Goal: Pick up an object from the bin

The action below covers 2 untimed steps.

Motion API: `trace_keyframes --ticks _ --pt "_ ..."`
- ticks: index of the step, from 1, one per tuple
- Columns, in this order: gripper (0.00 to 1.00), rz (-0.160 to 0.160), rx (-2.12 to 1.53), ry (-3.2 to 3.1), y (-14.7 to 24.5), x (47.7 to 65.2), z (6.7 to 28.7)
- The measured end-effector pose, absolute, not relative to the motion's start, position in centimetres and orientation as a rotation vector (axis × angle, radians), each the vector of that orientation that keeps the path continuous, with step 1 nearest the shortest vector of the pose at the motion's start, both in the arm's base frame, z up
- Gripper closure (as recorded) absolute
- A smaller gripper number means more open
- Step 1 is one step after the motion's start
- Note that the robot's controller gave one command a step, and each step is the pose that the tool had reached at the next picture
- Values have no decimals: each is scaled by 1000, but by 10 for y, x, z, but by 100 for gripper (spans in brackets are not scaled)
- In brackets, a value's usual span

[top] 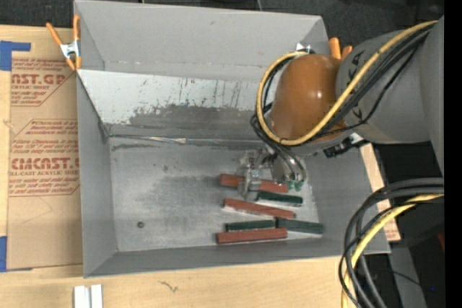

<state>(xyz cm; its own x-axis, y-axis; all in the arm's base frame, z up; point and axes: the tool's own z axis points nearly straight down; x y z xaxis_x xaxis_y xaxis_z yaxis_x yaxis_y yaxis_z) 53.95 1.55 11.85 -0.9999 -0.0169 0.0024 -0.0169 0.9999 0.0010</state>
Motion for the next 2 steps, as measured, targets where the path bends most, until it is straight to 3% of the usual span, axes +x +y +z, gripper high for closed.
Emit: trace_keyframes --ticks 2 --pt "100 -2 27 -3146 16 541 133"
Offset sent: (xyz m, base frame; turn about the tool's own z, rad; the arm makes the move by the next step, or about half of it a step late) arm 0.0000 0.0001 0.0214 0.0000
